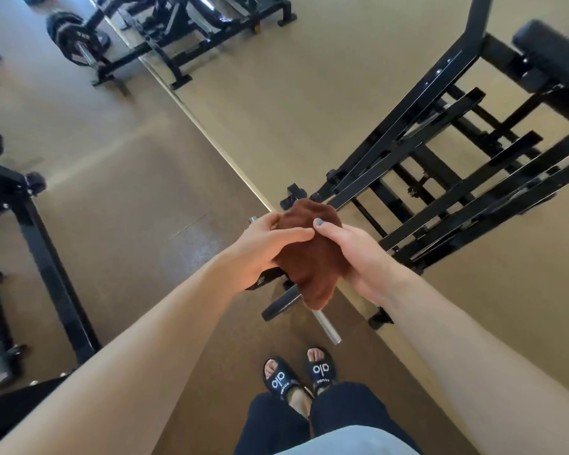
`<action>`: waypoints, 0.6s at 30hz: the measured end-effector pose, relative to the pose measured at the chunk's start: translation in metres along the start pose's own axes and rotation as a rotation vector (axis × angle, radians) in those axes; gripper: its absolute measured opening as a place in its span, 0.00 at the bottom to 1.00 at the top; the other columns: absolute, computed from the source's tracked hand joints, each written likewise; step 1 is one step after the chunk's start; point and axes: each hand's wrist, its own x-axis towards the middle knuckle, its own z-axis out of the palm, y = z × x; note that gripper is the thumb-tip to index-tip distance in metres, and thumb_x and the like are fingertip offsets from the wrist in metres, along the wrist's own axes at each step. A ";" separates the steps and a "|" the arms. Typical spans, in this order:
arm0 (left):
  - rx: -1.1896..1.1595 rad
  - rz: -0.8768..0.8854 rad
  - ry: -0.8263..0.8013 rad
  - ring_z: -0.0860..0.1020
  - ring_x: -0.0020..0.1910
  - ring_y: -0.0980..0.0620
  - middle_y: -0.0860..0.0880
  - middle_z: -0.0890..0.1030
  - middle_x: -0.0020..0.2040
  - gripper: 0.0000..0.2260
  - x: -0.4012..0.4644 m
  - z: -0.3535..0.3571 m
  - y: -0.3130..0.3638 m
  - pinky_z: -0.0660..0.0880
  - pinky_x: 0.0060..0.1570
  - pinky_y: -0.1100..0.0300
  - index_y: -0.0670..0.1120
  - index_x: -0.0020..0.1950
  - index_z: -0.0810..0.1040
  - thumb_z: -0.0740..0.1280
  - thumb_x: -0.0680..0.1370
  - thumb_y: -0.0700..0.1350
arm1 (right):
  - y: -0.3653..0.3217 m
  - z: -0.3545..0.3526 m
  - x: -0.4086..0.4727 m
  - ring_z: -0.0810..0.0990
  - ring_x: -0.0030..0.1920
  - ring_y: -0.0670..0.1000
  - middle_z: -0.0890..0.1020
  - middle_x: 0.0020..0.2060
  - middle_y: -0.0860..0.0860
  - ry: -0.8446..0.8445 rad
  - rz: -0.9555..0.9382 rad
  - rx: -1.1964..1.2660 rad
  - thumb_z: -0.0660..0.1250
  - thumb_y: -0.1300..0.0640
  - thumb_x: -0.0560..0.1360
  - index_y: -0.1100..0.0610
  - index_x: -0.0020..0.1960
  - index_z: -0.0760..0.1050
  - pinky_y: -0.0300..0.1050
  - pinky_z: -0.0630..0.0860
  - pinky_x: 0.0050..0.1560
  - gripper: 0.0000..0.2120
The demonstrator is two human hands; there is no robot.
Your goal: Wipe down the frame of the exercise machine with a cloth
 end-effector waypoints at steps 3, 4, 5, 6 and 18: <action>0.061 0.026 0.038 0.84 0.56 0.47 0.47 0.84 0.57 0.25 0.004 -0.003 0.010 0.83 0.55 0.50 0.51 0.63 0.78 0.82 0.69 0.50 | -0.006 0.003 0.004 0.83 0.60 0.58 0.85 0.58 0.56 -0.025 -0.009 0.016 0.69 0.46 0.80 0.54 0.64 0.80 0.58 0.80 0.62 0.17; 0.069 0.040 0.040 0.84 0.56 0.48 0.47 0.84 0.57 0.25 0.005 -0.004 0.014 0.83 0.53 0.51 0.51 0.64 0.78 0.82 0.70 0.50 | -0.008 0.005 0.006 0.82 0.61 0.58 0.85 0.59 0.55 -0.028 -0.018 -0.002 0.69 0.45 0.80 0.53 0.65 0.78 0.58 0.80 0.62 0.18; 0.076 0.057 0.042 0.84 0.56 0.48 0.47 0.84 0.57 0.24 0.007 -0.007 0.019 0.83 0.51 0.53 0.51 0.64 0.78 0.81 0.71 0.48 | -0.011 0.006 0.010 0.81 0.63 0.57 0.84 0.60 0.54 -0.032 -0.029 -0.024 0.68 0.44 0.80 0.52 0.67 0.77 0.58 0.79 0.62 0.18; 0.073 0.072 0.045 0.84 0.56 0.48 0.46 0.84 0.57 0.23 0.009 -0.011 0.026 0.83 0.50 0.54 0.50 0.65 0.78 0.80 0.72 0.47 | -0.015 0.008 0.013 0.80 0.63 0.56 0.83 0.61 0.52 -0.044 -0.034 -0.037 0.68 0.43 0.80 0.50 0.68 0.74 0.58 0.78 0.63 0.20; 0.051 0.070 -0.093 0.82 0.60 0.38 0.37 0.82 0.61 0.25 0.085 -0.129 0.109 0.79 0.57 0.45 0.45 0.65 0.79 0.73 0.68 0.42 | -0.073 0.094 0.119 0.79 0.66 0.57 0.83 0.62 0.55 -0.067 -0.038 0.025 0.75 0.42 0.72 0.54 0.68 0.77 0.57 0.74 0.69 0.29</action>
